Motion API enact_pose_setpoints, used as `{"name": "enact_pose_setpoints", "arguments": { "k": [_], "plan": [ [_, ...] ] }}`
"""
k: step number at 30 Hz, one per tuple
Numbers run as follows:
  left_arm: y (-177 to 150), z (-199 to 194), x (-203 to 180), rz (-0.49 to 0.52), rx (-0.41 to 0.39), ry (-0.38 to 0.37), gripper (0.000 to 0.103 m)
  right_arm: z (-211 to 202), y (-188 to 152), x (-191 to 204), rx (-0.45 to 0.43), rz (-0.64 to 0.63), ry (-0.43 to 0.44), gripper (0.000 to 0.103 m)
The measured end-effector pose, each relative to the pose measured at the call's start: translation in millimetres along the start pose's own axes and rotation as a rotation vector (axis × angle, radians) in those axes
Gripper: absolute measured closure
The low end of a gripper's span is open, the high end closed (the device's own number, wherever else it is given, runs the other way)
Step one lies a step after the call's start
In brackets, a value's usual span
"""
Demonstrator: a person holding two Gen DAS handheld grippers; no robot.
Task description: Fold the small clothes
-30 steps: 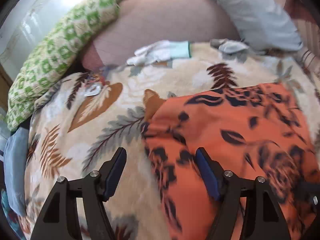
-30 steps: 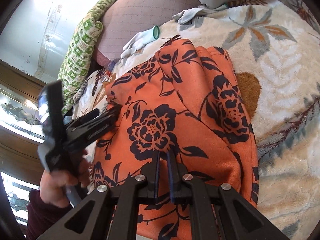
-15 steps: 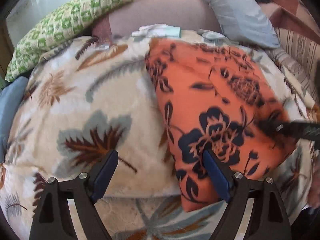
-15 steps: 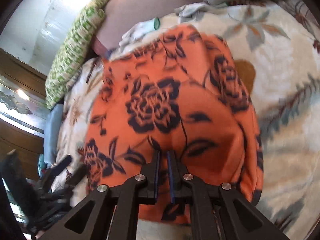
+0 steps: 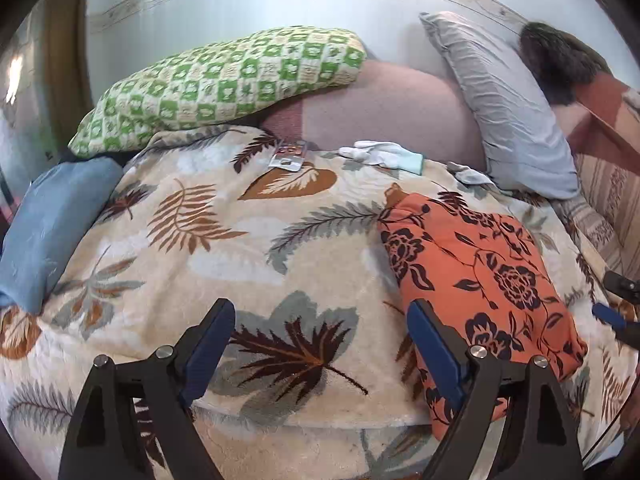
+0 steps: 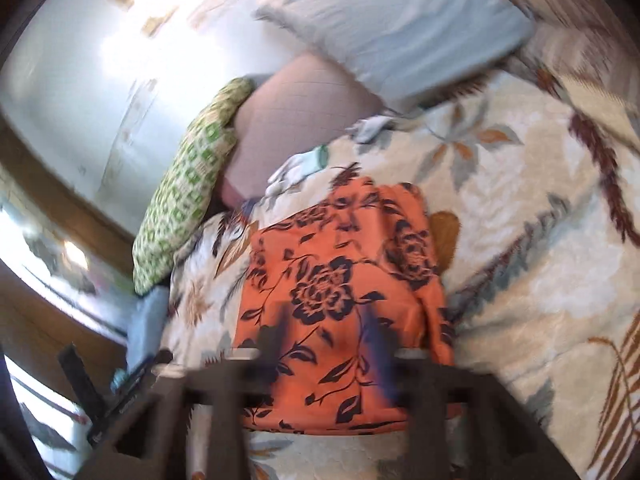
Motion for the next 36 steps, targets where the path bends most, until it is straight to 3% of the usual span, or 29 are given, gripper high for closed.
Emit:
{"name": "enact_pose_setpoints", "arguments": {
  "k": [7, 14, 36],
  "plan": [
    [-1, -17, -25, 0.087, -0.095, 0.033, 0.015, 3, 19, -9, 0.008, 0.048, 0.073, 0.026],
    [1, -24, -36, 0.117, -0.117, 0.059, 0.015, 3, 22, -6, 0.018, 0.012, 0.063, 0.026],
    [-2, 16, -43, 0.158, 0.003, 0.037, 0.015, 37, 31, -20, 0.091, -0.024, -0.056, 0.026]
  ]
}}
Point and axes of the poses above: each gripper's, at about its wrist camera, not at the fingertips, and z roughly the way its jaws point, x to its left, y to its top, the point moved 2 cm from there along z, roughly the way its jaws point, and after that the axes turned 10 degrees about x, right-handed, at the moved point
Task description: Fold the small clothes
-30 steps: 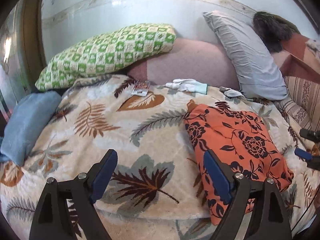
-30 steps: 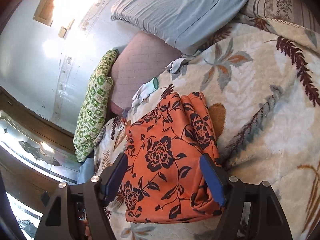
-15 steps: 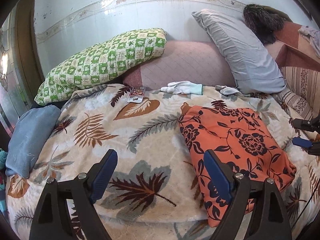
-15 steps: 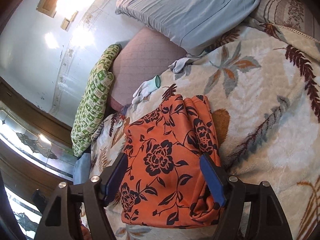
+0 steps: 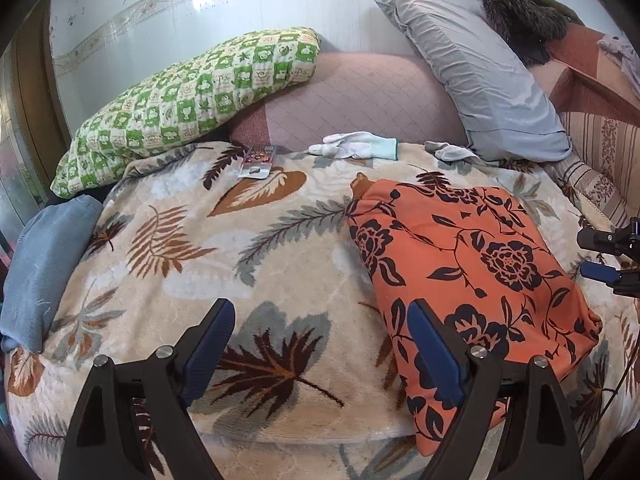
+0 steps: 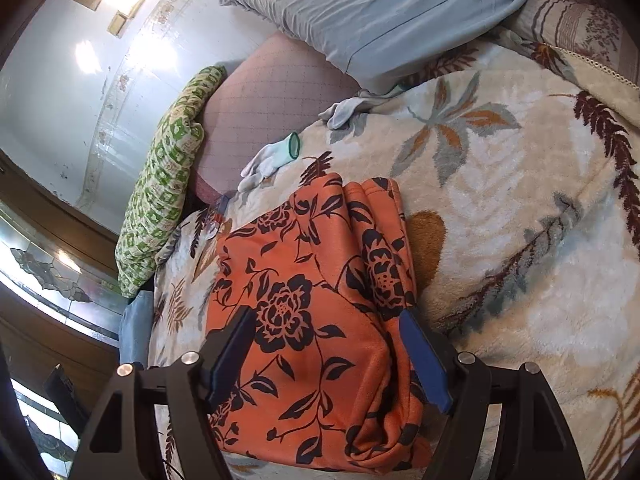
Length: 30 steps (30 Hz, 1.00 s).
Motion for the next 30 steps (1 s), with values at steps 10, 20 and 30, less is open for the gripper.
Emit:
{"name": "enact_pose_setpoints", "arguments": {
  "k": [10, 20, 30],
  "plan": [
    [-4, 15, -6, 0.006, 0.052, -0.021, 0.015, 0, 1, -6, 0.007, 0.011, -0.007, 0.026],
    [-10, 39, -19, 0.01, 0.138, -0.167, 0.015, 9, 3, -19, 0.028, 0.049, -0.034, 0.026],
    [-9, 47, -27, -0.005, 0.124, -0.294, 0.015, 15, 4, -32, 0.044, 0.088, -0.042, 0.03]
  ]
}}
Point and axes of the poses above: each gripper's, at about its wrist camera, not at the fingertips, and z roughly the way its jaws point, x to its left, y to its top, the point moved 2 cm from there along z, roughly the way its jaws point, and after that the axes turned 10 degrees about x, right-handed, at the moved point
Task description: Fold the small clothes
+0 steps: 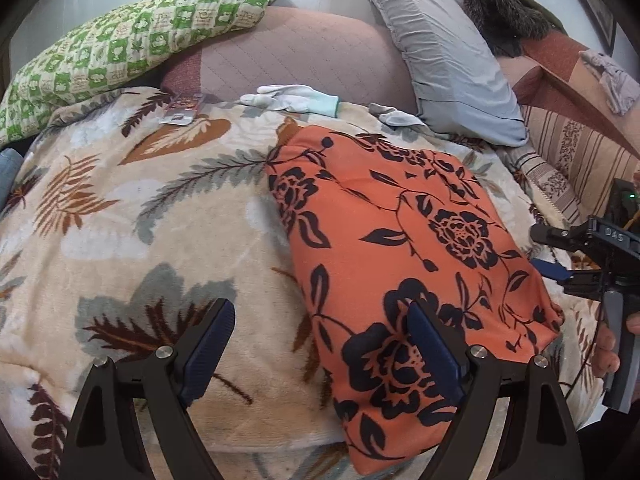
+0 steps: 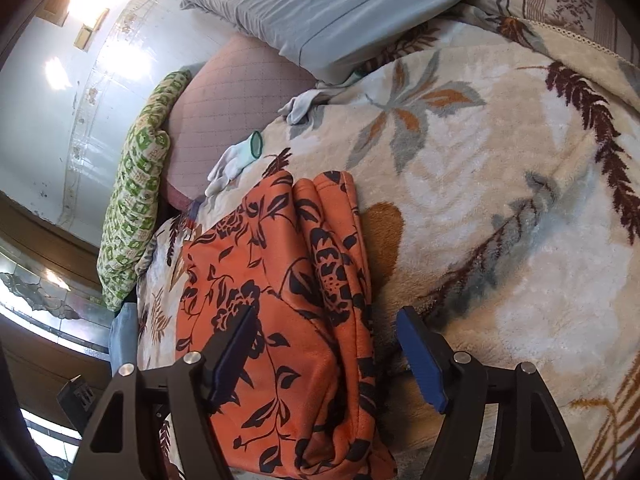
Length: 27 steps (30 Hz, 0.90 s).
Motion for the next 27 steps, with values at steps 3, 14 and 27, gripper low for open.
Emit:
{"name": "enact_pose_setpoints", "arguments": {
  "k": [3, 14, 27],
  "plan": [
    [-1, 6, -4, 0.004, 0.017, -0.033, 0.015, 11, 0, -2, 0.027, 0.002, -0.015, 0.032],
    [-2, 16, -14, -0.009, 0.053, -0.137, 0.015, 47, -2, -7, 0.14, 0.041, 0.063, 0.033],
    [-4, 15, -27, 0.059, 0.028, -0.066, 0.015, 72, -14, -7, 0.221, 0.054, 0.178, 0.043]
  ]
}}
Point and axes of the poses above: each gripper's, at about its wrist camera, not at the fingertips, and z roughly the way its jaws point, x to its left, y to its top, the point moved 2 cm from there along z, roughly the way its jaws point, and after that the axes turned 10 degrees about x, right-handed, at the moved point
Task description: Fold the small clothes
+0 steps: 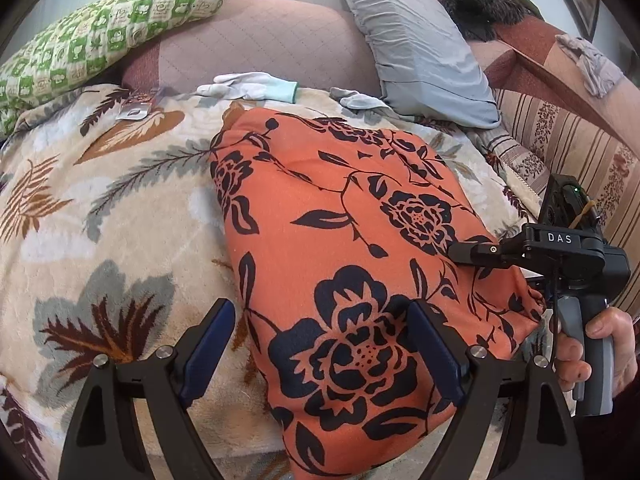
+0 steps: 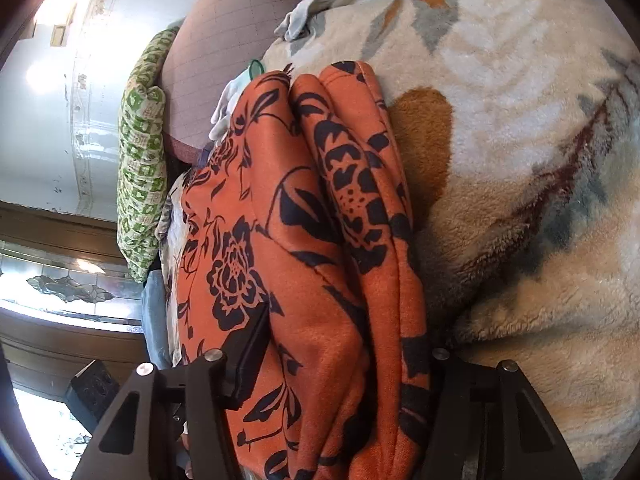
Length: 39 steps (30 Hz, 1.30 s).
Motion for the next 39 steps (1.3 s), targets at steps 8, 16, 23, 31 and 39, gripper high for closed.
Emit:
{"name": "enact_pose_setpoints", "arguments": {
  "k": [8, 16, 23, 31, 39],
  "plan": [
    [0, 6, -1, 0.004, 0.01, 0.009, 0.015, -2, 0, -5, 0.0, -0.03, 0.023, 0.042],
    [-1, 8, -3, 0.002, 0.007, 0.001, 0.025, -5, -6, 2, -0.035, -0.032, 0.009, 0.052],
    [0, 1, 0, -0.008, -0.024, -0.027, 0.047, -8, -8, 28, -0.072, -0.133, -0.09, 0.057],
    [6, -18, 3, -0.015, -0.067, -0.022, 0.057, -18, -20, 69, -0.135, -0.291, -0.151, 0.058],
    [9, -56, 14, -0.033, -0.143, -0.002, 0.059, -21, -31, 107, -0.202, -0.414, -0.145, 0.058]
  ]
}}
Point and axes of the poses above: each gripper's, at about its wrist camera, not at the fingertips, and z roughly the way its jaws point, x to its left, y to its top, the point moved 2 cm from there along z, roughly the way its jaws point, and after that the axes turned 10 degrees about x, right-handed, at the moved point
